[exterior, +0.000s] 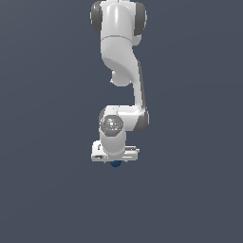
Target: Pick up the object and move it to a goal position.
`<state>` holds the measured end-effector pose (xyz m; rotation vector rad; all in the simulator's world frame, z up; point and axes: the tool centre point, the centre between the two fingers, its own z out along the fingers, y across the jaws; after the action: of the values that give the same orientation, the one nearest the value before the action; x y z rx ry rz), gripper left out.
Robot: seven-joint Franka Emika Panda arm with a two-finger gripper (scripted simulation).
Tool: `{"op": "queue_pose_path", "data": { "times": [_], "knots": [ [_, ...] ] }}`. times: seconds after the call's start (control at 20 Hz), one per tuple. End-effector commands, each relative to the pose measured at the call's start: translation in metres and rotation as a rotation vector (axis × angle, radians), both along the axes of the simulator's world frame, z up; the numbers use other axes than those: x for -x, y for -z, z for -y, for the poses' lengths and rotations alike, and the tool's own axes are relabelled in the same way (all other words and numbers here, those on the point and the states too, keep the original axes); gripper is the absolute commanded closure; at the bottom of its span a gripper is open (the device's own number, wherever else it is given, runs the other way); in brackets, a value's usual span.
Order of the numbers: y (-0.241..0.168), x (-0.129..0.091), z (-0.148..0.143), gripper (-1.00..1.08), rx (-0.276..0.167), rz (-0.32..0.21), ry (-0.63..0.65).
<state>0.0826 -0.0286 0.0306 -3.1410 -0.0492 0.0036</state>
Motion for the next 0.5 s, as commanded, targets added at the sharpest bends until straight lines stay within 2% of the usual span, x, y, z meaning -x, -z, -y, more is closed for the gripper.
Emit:
{"op": "queue_pose_path", "data": {
  "times": [0.0, 0.05, 0.45],
  "knots": [
    [-0.0003, -0.0014, 0.0, -0.92, 0.0, 0.002, 0.0],
    [-0.0003, -0.0014, 0.0, 1.08, 0.0, 0.002, 0.0],
    [-0.0003, -0.0014, 0.0, 1.08, 0.0, 0.002, 0.0]
  ]
}}
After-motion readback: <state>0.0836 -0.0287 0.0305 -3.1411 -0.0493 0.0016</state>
